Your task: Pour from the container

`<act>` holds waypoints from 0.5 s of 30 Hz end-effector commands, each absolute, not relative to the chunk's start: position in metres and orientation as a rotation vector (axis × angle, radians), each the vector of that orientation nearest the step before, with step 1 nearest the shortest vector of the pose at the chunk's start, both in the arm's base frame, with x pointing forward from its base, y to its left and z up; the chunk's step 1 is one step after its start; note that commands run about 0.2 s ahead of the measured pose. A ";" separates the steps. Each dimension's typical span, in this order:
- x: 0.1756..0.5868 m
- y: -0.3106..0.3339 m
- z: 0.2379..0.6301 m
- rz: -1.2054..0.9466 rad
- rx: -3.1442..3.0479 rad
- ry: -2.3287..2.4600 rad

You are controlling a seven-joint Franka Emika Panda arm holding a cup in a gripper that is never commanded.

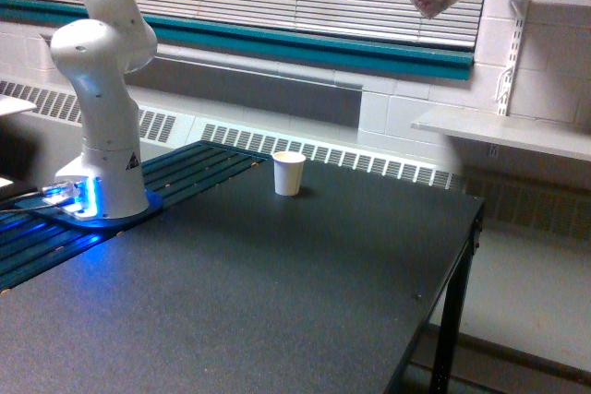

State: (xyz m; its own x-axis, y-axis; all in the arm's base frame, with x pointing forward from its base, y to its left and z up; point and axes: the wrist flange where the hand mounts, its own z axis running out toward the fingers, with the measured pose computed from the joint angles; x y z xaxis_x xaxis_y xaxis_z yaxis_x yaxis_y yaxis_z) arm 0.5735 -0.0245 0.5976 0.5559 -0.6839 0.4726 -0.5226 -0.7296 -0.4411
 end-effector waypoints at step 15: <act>0.567 0.028 0.558 -0.854 -2.644 0.862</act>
State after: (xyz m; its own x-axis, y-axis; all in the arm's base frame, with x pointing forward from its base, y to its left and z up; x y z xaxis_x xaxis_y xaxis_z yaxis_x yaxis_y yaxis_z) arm 0.5710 0.0067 0.5752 0.6111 -0.6436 0.4608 -0.4967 -0.7650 -0.4098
